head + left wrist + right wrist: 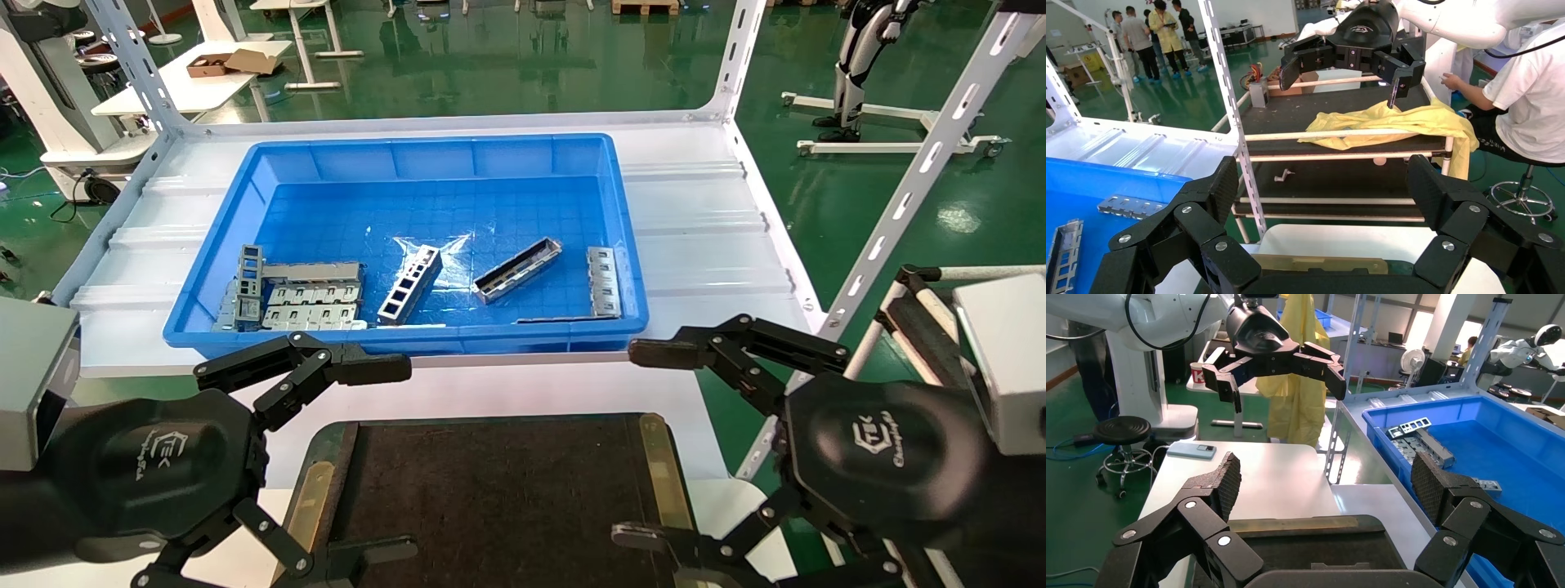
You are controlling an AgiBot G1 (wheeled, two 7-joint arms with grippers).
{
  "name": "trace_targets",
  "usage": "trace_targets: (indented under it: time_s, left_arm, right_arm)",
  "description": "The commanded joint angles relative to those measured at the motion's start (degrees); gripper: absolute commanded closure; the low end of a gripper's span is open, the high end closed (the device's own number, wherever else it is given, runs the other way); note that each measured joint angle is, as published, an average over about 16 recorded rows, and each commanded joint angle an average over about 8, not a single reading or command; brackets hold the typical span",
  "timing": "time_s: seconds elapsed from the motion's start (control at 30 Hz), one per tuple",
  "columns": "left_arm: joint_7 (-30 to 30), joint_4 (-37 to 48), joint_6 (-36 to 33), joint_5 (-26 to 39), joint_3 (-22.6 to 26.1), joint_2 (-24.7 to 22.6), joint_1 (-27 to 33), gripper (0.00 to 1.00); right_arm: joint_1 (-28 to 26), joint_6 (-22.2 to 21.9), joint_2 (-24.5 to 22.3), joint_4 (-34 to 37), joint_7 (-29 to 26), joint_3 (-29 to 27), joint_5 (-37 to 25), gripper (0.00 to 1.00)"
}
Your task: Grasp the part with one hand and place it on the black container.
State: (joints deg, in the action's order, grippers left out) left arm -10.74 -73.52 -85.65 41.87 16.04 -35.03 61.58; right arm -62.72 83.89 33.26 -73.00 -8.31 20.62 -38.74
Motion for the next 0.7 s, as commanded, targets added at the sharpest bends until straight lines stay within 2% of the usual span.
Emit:
trace_targets:
  time_s: [0.03,0.7]
  left_arm:
    - [0.00,0.00,0.00,0.00,0.00,0.00,0.00,0.00]
    - [0.00,0.00,0.00,0.00,0.00,0.00,0.00,0.00]
  right_arm:
    - [0.00,0.00,0.00,0.00,0.00,0.00,0.00,0.00]
    - [0.00,0.00,0.00,0.00,0.00,0.00,0.00,0.00]
